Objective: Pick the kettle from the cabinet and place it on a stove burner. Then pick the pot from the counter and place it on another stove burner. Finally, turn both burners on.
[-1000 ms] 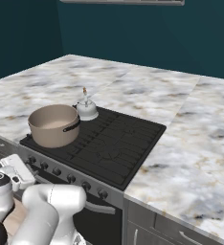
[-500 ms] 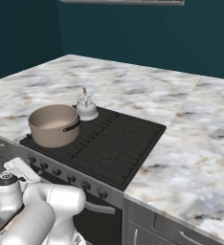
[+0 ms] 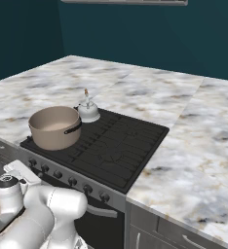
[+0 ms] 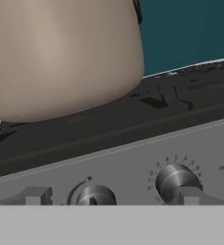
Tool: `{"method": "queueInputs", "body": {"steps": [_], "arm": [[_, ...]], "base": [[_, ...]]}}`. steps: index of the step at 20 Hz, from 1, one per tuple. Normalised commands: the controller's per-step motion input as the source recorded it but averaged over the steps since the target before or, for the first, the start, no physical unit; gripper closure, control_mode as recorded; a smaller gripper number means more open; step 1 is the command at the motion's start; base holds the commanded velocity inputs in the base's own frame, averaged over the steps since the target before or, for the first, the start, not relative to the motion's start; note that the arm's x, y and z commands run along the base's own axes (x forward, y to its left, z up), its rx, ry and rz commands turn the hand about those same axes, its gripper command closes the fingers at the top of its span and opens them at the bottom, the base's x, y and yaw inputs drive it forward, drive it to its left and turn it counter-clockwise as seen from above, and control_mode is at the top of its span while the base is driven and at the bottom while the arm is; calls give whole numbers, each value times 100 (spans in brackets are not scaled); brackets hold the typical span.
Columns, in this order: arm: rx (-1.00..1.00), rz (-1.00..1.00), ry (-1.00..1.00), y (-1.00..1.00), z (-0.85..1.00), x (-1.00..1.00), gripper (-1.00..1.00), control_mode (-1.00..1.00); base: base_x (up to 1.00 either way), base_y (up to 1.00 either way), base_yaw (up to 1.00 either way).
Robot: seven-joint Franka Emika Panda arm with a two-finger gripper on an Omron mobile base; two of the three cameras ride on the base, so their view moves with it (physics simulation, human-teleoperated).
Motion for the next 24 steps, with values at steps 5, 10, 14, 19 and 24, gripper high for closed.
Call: {"method": "queueInputs", "body": {"steps": [5, 10, 14, 19, 24], "arm": [[-1, 0, -1, 0, -6, 13, -100, -100], [-2, 0, -2, 0, -16, 7, -100, -100], [-2, 0, -2, 0, -16, 3, -100, -100], [-2, 0, -1, 0, -13, 6, -100, -100], [-2, 0, 0, 0, -15, 17, -100, -100]], "base": [[0, 0, 0], [0, 0, 0], [0, 0, 0], [0, 0, 0], [0, 0, 0]]}}
